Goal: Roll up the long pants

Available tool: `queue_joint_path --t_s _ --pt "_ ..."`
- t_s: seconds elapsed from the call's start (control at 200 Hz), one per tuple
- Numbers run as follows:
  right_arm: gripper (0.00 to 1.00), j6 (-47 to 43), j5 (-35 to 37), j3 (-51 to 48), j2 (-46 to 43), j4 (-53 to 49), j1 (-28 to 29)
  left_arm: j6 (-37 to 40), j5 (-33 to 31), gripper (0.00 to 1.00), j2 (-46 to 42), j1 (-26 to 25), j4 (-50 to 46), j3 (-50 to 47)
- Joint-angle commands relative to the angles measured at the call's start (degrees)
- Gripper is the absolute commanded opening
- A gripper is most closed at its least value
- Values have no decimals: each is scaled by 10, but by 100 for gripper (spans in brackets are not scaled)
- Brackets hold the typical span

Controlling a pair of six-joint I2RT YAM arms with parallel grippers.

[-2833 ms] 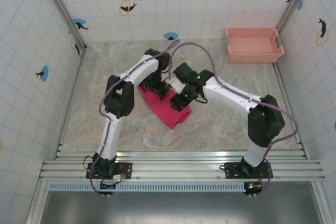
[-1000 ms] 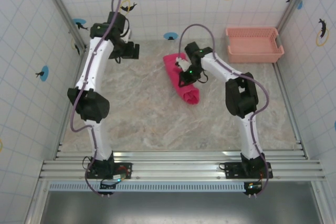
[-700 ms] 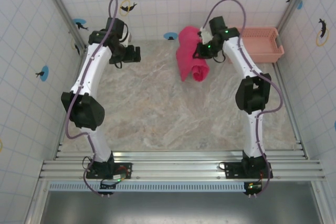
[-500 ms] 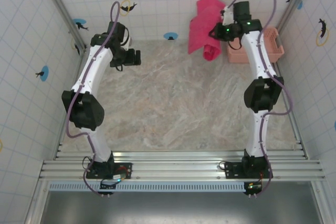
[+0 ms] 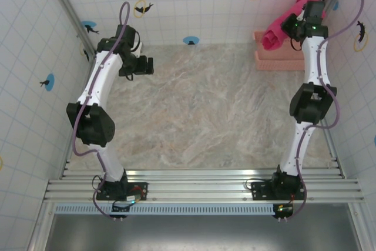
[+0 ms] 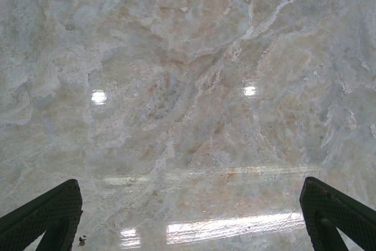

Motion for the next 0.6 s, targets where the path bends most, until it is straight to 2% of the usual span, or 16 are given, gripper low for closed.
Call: queue_joint_path --t_s 0.0,0.165,0.28,0.395,0.435,0.45,0.46,0.595 --pt "0 50 27 -9 36 132 4 7 -9 97 1 6 -22 15" --pt "0 105 77 -9 94 176 2 6 0 97 -8 9 -20 3" --pt "0 135 89 28 145 175 -1 13 4 97 -19 11 -18 -12" --pt "57 156 78 83 193 152 5 24 -3 97 -28 12 -18 -34" --pt "74 148 80 101 198 132 10 25 -11 97 -34 13 -9 -48" --pt "92 145 84 108 198 116 11 25 -13 97 -36 14 -4 -55" --pt "99 143 87 114 197 107 13 26 -14 97 -38 15 0 -59" --pt "98 162 155 138 144 -93 17 38 3 97 -80 35 83 -138"
